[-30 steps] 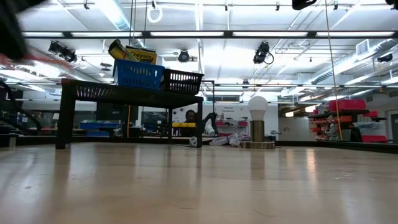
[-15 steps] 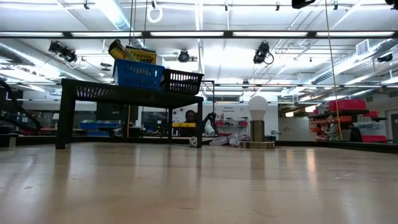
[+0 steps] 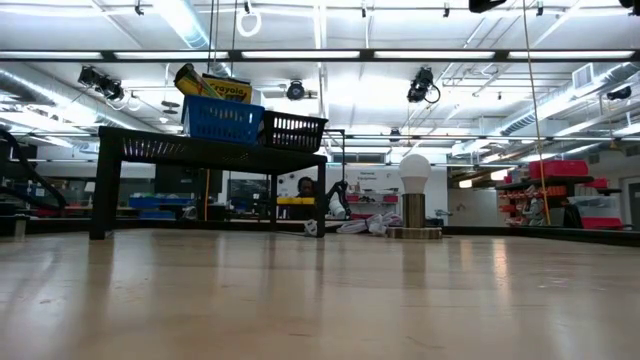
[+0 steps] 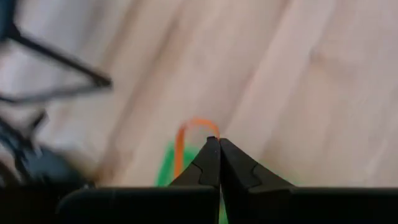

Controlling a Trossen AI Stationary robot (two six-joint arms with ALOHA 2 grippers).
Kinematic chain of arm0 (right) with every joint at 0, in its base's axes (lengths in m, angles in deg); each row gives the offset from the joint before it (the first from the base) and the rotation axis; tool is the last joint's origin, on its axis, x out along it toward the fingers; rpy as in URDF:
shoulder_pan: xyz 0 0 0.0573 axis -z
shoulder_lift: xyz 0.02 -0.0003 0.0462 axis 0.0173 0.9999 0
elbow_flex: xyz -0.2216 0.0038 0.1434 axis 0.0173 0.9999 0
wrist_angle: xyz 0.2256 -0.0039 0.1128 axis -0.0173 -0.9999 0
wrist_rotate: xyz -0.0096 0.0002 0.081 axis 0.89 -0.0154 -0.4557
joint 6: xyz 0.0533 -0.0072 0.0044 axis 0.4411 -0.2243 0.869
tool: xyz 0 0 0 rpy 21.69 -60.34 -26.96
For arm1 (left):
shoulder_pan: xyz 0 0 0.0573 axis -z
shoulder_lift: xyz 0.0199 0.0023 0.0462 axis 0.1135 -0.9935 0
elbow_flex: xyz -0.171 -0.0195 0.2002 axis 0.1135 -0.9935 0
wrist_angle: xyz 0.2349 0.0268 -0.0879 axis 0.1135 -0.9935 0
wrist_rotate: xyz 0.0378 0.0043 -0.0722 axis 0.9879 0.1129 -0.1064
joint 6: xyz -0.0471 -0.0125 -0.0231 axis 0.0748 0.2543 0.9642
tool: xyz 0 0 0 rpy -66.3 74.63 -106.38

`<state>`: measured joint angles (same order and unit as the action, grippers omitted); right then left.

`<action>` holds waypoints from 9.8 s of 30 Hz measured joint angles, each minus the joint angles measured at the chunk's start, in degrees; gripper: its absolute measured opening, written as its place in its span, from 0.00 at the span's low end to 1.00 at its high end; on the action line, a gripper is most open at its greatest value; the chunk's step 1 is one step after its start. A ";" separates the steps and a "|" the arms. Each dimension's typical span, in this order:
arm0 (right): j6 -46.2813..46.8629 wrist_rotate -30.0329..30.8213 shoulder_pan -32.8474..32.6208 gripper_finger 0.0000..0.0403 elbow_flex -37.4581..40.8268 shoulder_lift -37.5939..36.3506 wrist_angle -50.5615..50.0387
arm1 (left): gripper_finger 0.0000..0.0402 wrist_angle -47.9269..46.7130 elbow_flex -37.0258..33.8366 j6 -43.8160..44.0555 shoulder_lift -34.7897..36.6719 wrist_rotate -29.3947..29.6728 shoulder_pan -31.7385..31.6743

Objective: Pick & Place Office Desk Supplies
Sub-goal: Put the orange rubber band into the black bin, then put the green bin with spiral keychain on the shelf

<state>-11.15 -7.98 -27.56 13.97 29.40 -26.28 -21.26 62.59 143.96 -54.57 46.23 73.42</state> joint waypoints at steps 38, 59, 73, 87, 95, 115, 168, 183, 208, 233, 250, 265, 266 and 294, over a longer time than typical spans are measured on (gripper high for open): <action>-3.43 -10.59 0.01 0.24 6.00 10.12 8.72 | 0.00 69.48 0.07 -106.26 13.33 6.78 -56.55; -2.43 -10.49 0.02 0.24 6.43 10.12 9.87 | 0.03 50.54 -0.04 -100.26 14.12 -8.28 -84.87; -1.38 -10.49 0.02 0.24 6.43 10.10 9.88 | 0.44 47.49 -0.04 -100.97 14.03 -14.28 -83.71; -1.84 -10.29 0.13 0.24 6.43 10.08 10.43 | 0.59 43.01 0.07 -106.52 28.69 -19.49 -73.56; -2.00 -10.29 0.13 0.24 6.46 10.08 13.64 | 0.55 50.82 -8.62 -102.00 41.85 -24.54 -55.38; 2.44 -3.18 0.05 0.24 6.47 10.08 16.74 | 0.54 64.95 -44.55 -50.41 49.77 -2.35 -12.62; 2.49 5.18 0.04 0.24 6.40 10.08 12.78 | 0.60 35.21 -14.91 -4.21 1.00 -26.29 1.26; 2.72 5.44 0.00 0.24 6.40 10.08 12.66 | 0.09 34.28 -13.69 -3.77 -3.29 -29.19 -0.18; 2.49 5.44 0.00 0.24 6.40 10.08 10.29 | 0.09 16.21 -0.98 -12.83 -3.39 -26.65 -12.09; 3.14 4.48 -0.06 0.24 6.40 10.08 8.25 | 0.09 -3.31 8.10 -32.62 0.02 -11.20 -26.84; 2.51 4.50 -0.63 0.24 6.40 10.08 6.80 | 0.09 16.59 3.23 -39.91 10.89 5.16 -19.82; 2.73 4.55 -0.63 0.24 6.39 10.08 7.78 | 0.09 50.13 -14.18 -52.37 17.09 4.72 -14.33; 2.73 4.57 -0.63 0.24 6.38 10.10 8.01 | 0.09 51.02 -15.54 -52.00 18.00 5.23 -13.88; 4.09 7.02 -0.63 0.24 6.38 10.10 7.76 | 0.09 36.41 -17.69 -38.08 24.21 -3.16 -16.75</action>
<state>-7.06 -0.96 -28.19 20.36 39.50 -18.53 15.15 44.90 105.88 -30.36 43.06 56.67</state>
